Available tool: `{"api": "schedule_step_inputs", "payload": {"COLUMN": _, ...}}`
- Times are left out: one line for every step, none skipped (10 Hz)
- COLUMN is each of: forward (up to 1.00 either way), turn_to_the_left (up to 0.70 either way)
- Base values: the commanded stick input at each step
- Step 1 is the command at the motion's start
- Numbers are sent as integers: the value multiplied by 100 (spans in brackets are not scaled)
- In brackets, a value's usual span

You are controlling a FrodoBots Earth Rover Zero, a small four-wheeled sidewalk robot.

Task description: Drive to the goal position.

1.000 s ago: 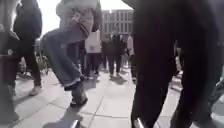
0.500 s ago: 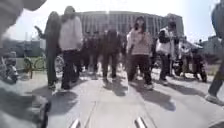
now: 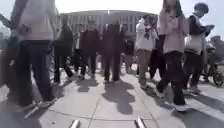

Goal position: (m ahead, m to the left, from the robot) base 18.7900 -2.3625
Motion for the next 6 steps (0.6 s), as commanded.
{"api": "schedule_step_inputs", "payload": {"forward": 85, "turn_to_the_left": -1}}
{"api": "schedule_step_inputs", "payload": {"forward": 85, "turn_to_the_left": 0}}
{"api": "schedule_step_inputs", "payload": {"forward": 85, "turn_to_the_left": 1}}
{"api": "schedule_step_inputs", "payload": {"forward": 85, "turn_to_the_left": 1}}
{"api": "schedule_step_inputs", "payload": {"forward": 85, "turn_to_the_left": 1}}
{"api": "schedule_step_inputs", "payload": {"forward": 85, "turn_to_the_left": 1}}
